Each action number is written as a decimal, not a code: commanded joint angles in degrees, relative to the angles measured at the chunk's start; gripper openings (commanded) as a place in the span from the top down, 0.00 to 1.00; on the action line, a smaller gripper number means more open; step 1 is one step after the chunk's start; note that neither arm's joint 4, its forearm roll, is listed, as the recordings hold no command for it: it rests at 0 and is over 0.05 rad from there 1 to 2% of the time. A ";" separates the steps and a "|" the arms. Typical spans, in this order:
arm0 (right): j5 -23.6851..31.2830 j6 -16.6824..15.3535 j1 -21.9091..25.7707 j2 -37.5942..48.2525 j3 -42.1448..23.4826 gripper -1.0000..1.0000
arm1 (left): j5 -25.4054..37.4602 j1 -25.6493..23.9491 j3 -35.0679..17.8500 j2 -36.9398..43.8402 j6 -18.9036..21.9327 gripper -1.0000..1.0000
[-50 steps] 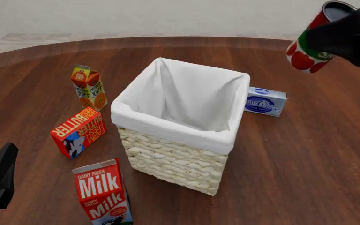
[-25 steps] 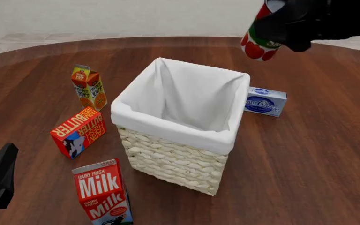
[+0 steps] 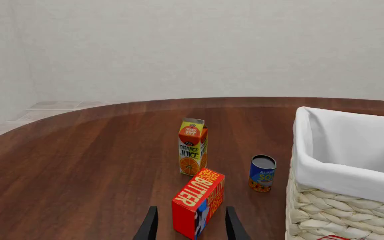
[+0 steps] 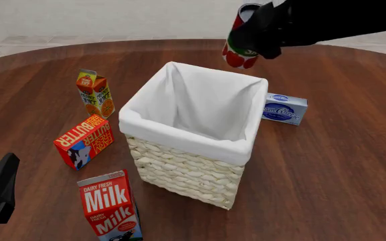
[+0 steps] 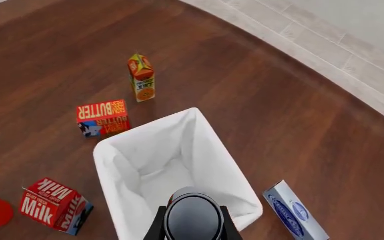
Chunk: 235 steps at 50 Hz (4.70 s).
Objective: Pick up the tomato sauce, and put it in the basket.
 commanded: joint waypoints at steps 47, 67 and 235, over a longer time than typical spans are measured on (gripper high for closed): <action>-4.48 1.97 4.06 14.85 -5.11 1.00 | 0.01 -0.01 0.00 -0.02 -0.01 0.00; -4.34 1.85 3.68 18.19 -5.24 1.00 | 0.00 -0.01 0.00 0.00 0.01 0.00; -6.49 4.08 2.48 24.11 -0.23 0.00 | 0.00 -0.01 0.00 -0.01 0.00 0.00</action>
